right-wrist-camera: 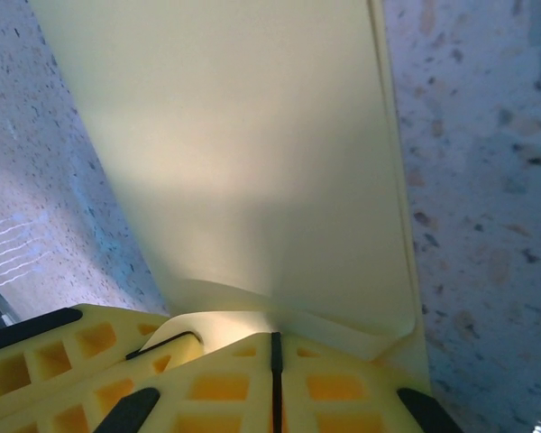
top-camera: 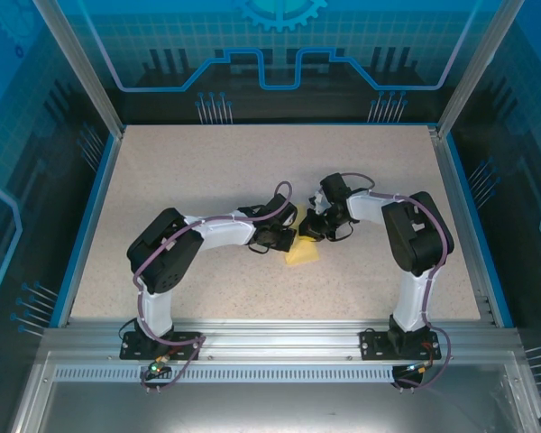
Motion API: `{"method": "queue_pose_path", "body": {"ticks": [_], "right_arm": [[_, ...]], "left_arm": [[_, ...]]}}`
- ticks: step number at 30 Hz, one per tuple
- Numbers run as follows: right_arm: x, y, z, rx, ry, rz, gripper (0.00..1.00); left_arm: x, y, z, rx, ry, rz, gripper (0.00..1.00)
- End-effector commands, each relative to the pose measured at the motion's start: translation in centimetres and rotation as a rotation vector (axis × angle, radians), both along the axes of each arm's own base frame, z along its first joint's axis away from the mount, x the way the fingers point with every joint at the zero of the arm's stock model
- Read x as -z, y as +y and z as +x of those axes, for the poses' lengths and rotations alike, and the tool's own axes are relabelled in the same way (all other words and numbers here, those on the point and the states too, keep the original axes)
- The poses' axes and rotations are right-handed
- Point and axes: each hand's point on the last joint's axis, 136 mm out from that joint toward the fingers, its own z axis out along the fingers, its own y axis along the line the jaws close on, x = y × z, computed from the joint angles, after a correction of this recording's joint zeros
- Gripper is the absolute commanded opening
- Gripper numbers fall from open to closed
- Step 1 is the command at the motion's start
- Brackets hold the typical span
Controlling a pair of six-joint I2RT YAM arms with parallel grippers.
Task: Fold a paper plane with a square sheet of paper (fold left side to right side)
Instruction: Fold the triangle a second time at the center of the table.
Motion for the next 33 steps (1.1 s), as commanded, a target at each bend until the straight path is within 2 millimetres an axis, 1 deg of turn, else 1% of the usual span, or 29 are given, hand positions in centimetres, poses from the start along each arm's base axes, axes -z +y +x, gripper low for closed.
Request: {"method": "queue_pose_path", "body": {"ticks": [1, 4, 6, 9, 12, 13, 15, 18, 21, 23, 29, 33], "right_arm": [[1.8, -0.8, -1.1, -0.026, 0.041, -0.086, 0.09], [2.6, -1.3, -1.4, -0.028, 0.054, -0.113, 0.09], [3.0, -1.5, -1.6, -0.027, 0.062, -0.122, 0.09], [3.3, -1.6, -1.8, -0.025, 0.069, -0.125, 0.09], [3.5, -1.6, -1.8, -0.023, 0.071, -0.124, 0.09], [3.4, -1.6, -1.8, -0.022, 0.069, -0.123, 0.09], [3.5, -1.6, -1.8, -0.022, 0.069, -0.123, 0.09], [3.5, -1.5, -1.8, -0.022, 0.07, -0.118, 0.09], [3.4, -1.5, -1.8, -0.023, 0.068, -0.115, 0.09], [3.4, -1.4, -1.8, -0.023, 0.069, -0.113, 0.09], [3.2, -1.5, -2.0, -0.027, 0.068, -0.112, 0.09], [3.1, -1.5, -2.0, -0.028, 0.066, -0.111, 0.09]], "left_arm": [[1.8, 0.4, -0.5, 0.007, 0.05, 0.033, 0.02], [1.0, 0.5, -0.4, 0.009, 0.036, 0.034, 0.04], [-0.1, 0.6, -0.2, 0.008, 0.014, 0.032, 0.07], [-2.4, 1.0, 0.1, 0.001, -0.028, 0.027, 0.15], [-5.3, 1.5, 0.1, -0.007, -0.079, 0.004, 0.28], [-6.2, 1.6, -0.1, -0.004, -0.093, -0.009, 0.33], [-7.5, 1.7, -0.6, -0.002, -0.107, -0.045, 0.36], [-8.8, 0.7, -2.0, 0.03, -0.096, -0.157, 0.39], [-9.0, -1.1, -3.4, 0.08, -0.054, -0.279, 0.39], [-8.5, -2.2, -3.8, 0.095, -0.024, -0.335, 0.39], [-6.1, -3.7, -4.0, 0.115, 0.047, -0.34, 0.37], [-4.6, -4.3, -4.2, 0.125, 0.077, -0.328, 0.37]]}}
